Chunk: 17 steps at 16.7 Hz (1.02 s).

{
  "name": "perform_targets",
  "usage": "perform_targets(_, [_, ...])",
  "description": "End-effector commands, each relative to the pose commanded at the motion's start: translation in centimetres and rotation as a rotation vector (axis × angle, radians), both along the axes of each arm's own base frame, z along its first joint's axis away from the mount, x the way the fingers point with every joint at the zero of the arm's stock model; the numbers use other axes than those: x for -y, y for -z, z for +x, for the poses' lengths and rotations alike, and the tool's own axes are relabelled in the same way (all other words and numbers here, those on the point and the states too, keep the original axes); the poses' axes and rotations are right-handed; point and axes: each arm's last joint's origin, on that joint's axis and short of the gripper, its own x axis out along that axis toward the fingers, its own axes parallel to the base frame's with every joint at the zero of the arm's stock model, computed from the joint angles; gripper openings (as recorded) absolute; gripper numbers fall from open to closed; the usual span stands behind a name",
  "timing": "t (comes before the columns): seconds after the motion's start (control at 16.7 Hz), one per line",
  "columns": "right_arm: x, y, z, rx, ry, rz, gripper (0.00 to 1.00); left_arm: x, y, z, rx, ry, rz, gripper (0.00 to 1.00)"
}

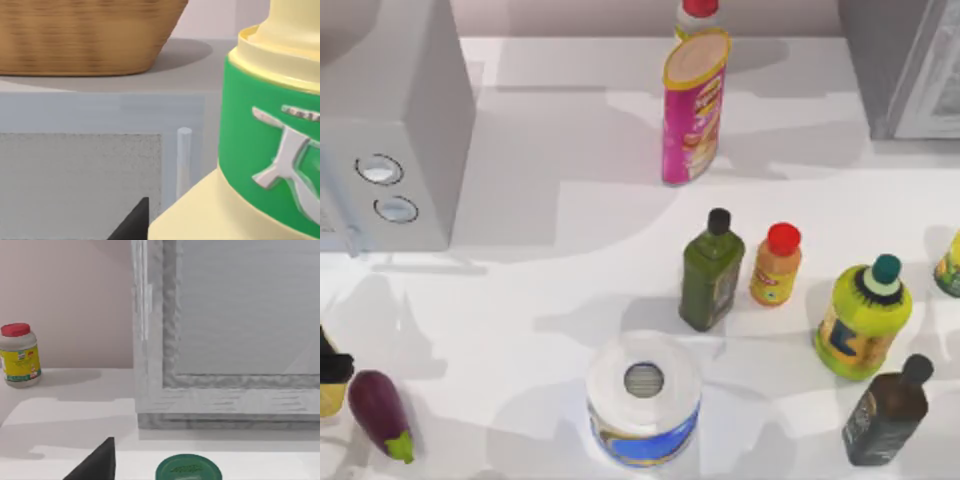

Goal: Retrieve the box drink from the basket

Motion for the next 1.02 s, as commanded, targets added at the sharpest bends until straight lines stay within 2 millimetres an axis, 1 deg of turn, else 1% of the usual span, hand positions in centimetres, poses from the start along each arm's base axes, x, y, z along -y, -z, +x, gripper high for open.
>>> perform_targets(0.3, [0.0,0.0,0.0,0.0,0.0,0.0,1.0,0.2,-0.3,0.4,-0.012,-0.02,-0.002,0.0])
perform_targets(0.54, [0.0,0.0,0.0,0.0,0.0,0.0,1.0,1.1,-1.7,1.5,0.005,-0.071,-0.003,0.0])
perform_targets(0.78, [0.0,0.0,0.0,0.0,0.0,0.0,1.0,3.0,-3.2,3.5,0.024,-0.144,-0.005,0.0])
perform_targets(1.02, [0.0,0.0,0.0,0.0,0.0,0.0,1.0,5.6,-3.5,5.5,0.024,-0.222,-0.007,0.0])
